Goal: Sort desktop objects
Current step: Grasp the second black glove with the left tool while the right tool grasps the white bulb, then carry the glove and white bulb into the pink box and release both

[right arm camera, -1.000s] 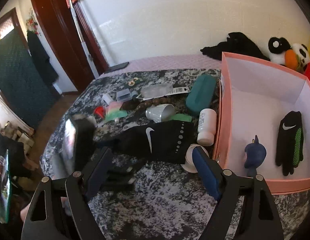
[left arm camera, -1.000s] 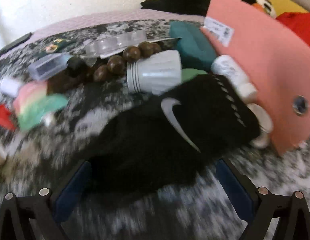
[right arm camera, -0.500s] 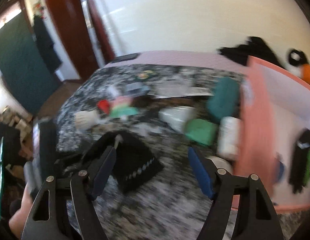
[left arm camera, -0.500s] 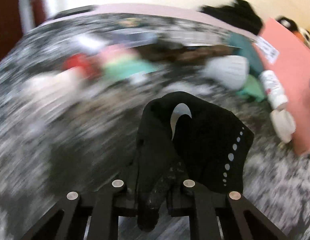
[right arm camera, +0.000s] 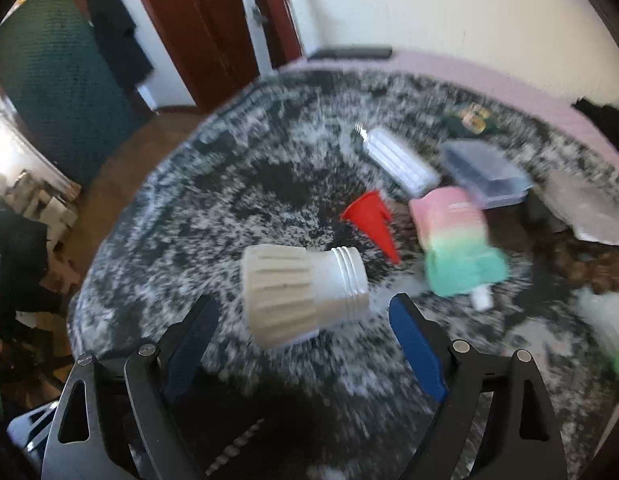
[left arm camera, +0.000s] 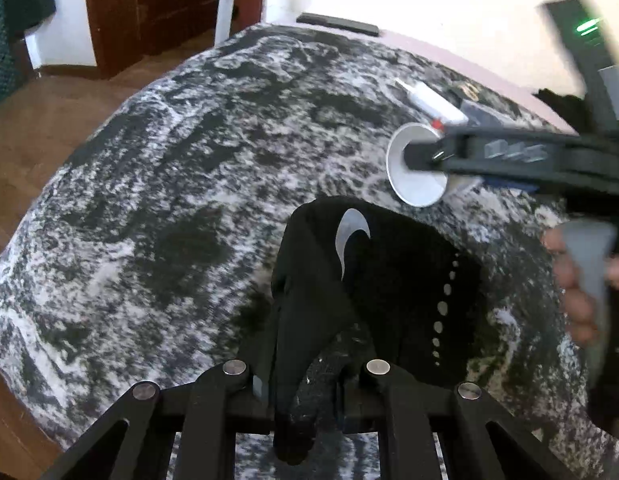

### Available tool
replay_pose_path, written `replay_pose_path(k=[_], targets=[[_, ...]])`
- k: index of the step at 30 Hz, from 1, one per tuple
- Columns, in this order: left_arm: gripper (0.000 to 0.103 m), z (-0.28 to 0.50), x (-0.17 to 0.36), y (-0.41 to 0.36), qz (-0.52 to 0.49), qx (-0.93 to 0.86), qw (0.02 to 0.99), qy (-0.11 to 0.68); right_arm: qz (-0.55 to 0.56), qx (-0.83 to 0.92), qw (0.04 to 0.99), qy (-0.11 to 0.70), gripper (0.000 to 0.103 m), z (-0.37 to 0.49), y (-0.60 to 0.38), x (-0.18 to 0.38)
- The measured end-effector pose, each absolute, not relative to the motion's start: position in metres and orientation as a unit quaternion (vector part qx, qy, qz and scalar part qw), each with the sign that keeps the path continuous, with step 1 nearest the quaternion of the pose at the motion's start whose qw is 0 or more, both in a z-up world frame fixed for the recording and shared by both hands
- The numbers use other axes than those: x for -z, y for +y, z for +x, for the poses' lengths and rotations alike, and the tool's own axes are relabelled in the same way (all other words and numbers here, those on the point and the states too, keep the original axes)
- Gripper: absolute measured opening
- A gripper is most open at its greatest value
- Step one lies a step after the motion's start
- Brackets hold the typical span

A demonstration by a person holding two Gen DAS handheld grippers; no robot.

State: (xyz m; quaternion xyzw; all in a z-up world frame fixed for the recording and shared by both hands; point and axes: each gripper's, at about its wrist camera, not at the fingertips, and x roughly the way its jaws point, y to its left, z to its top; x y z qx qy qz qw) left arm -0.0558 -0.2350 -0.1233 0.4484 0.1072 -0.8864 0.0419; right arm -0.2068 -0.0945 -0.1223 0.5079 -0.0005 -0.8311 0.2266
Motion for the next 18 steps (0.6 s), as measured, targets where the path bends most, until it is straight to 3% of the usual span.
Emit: replay_pose_path(k=[1, 3, 11, 18], targets=[[0.014, -0.054, 0.123, -0.236, 0.447, 0.887, 0.042, 0.108, 0.514, 0.826, 0.230, 0.001, 0.083, -0.210, -0.097, 0.127], [0.014, -0.051, 0.122, -0.239, 0.445, 0.888, 0.043, 0.110, 0.517, 0.821, 0.242, 0.010, 0.060, -0.210, -0.101, 0.134], [0.014, -0.033, 0.091, -0.243, 0.402, 0.907, 0.052, 0.113, 0.459, 0.848, 0.265, 0.026, 0.060, -0.159, -0.079, 0.091], [0.014, -0.002, 0.030, -0.219, 0.343, 0.933, 0.026, 0.110, 0.410, 0.870, 0.273, 0.018, 0.060, -0.090, -0.029, 0.034]])
